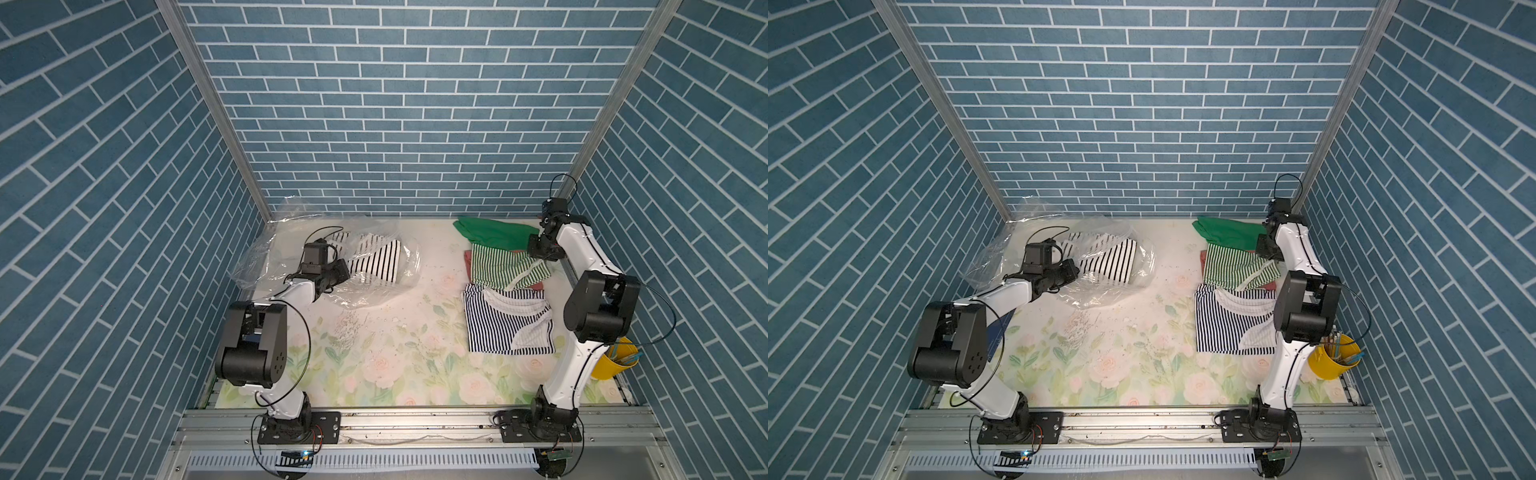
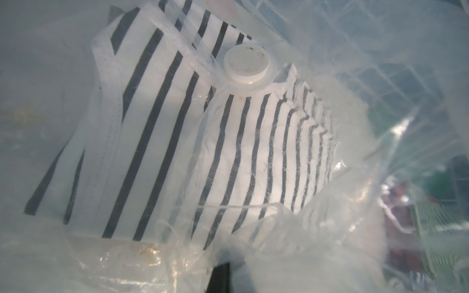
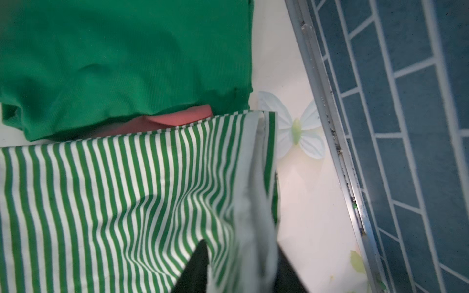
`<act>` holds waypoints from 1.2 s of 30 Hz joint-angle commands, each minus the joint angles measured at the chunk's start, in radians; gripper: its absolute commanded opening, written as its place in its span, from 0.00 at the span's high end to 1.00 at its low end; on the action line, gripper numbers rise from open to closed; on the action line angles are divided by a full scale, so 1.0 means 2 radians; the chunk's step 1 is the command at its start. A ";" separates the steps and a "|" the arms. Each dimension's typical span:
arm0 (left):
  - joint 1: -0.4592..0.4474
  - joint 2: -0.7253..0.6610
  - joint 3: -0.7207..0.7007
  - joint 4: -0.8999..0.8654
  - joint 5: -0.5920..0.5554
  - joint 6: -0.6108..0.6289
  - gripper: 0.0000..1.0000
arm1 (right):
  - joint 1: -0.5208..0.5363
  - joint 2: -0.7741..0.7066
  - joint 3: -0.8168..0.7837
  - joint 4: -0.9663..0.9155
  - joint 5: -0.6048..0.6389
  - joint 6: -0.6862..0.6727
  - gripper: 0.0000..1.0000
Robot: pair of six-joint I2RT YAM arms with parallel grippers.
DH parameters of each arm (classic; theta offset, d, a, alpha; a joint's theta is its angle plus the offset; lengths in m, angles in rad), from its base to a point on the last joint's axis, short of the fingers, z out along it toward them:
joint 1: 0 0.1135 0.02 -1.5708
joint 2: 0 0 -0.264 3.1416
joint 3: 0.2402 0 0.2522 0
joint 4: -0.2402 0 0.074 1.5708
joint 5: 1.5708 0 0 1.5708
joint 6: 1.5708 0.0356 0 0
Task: Take the tank top out of the vacuum bag
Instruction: Take out the tank top from the vacuum bag, then adjust the tank top at the center of the board.
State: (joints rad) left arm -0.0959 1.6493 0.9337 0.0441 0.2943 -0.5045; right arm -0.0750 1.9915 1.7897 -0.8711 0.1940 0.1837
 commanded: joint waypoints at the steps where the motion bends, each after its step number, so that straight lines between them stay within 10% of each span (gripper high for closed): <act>1: 0.005 -0.011 -0.008 0.003 0.000 0.006 1.00 | 0.000 -0.018 0.013 -0.014 0.042 0.019 0.27; 10: 0.005 -0.013 -0.010 0.006 0.004 0.008 1.00 | 0.088 -0.101 -0.080 0.082 -0.015 0.105 0.27; 25: 0.005 -0.026 -0.030 0.008 0.004 0.013 1.00 | 0.216 -0.006 -0.112 0.103 -0.031 0.164 0.37; 36: 0.005 -0.032 -0.037 0.009 0.005 0.014 1.00 | 0.217 0.032 -0.104 0.070 0.021 0.151 0.96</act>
State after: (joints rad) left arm -0.0956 1.6119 0.8810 0.0704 0.3084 -0.4923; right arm 0.3607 2.0438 1.5734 -0.6823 0.1814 0.4969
